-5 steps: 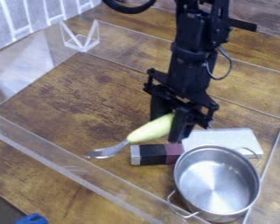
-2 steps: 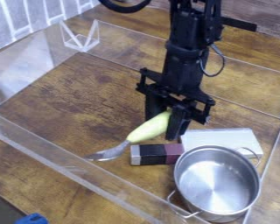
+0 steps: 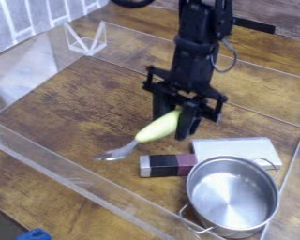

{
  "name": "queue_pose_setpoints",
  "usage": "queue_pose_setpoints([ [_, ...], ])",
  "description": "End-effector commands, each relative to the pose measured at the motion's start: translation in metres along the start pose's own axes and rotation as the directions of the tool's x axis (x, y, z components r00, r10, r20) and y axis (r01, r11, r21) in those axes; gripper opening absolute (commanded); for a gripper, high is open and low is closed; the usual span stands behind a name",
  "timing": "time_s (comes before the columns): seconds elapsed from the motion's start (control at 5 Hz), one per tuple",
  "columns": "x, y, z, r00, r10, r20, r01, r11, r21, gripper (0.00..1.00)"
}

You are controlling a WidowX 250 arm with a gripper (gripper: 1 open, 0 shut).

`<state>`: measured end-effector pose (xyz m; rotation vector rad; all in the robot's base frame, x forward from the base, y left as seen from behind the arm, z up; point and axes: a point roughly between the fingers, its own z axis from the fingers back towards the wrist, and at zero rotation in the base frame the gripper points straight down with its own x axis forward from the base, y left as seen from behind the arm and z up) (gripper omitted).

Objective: Remove the spoon from the inside silver pot and put it on the table

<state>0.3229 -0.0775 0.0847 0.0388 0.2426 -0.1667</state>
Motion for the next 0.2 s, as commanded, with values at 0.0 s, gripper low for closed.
queue_pose_setpoints([
  [0.0,0.0063,0.0064,0.0056,0.999,0.015,0.041,-0.015,1.000,-0.008,0.00],
])
